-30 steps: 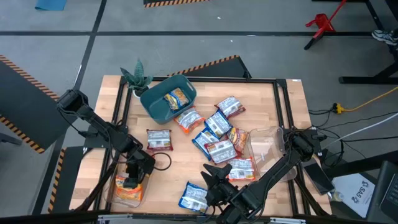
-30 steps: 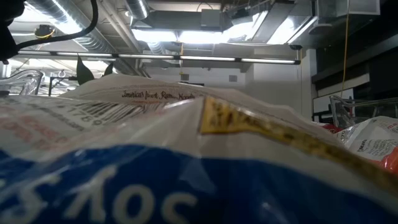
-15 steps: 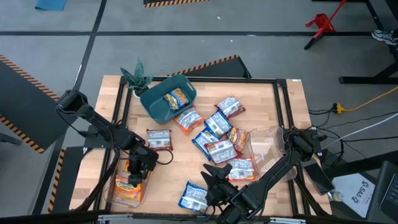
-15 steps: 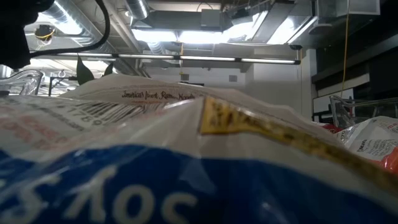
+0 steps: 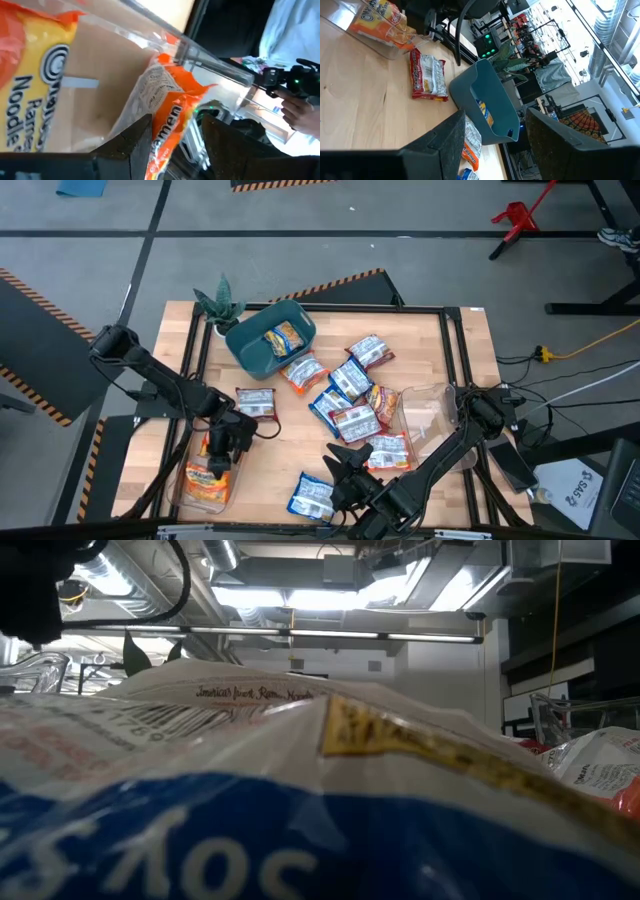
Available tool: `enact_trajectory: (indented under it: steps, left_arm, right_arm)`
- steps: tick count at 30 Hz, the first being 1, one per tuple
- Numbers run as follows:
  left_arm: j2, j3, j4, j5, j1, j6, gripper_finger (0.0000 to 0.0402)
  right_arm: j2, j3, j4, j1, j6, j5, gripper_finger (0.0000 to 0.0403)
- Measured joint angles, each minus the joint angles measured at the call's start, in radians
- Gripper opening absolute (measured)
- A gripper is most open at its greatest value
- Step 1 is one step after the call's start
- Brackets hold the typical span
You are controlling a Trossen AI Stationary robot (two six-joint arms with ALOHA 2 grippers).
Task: Sort Maruchan noodles
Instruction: Put the red noodle pack into the right transparent bin
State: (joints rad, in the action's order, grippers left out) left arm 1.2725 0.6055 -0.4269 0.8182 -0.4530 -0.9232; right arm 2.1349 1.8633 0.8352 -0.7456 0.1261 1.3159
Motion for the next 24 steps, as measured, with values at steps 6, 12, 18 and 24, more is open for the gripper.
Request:
enact_trajectory:
  steps: [6, 12, 18, 24]
  left_arm:
    - [-0.028, 0.077, -0.074, -0.030, 0.031, 0.068, 0.0166]
    - [-0.044, 0.154, -0.181, -0.108, 0.063, 0.141, 0.0166]
    - [-0.044, 0.255, -0.157, -0.351, 0.087, 0.286, 0.0166]
    - [-0.044, 0.382, -0.146, -0.812, 0.134, 0.379, 0.0166]
  right_arm:
    - [0.000, 0.000, 0.001, 0.006, 0.002, -0.001, 0.0193]
    - [0.000, 0.000, 0.006, 0.007, 0.024, 0.000, 0.0193]
    - [0.000, 0.000, 0.016, 0.015, 0.045, 0.003, 0.0193]
    - [0.000, 0.000, 0.191, 0.056, 0.377, -0.012, 0.0193]
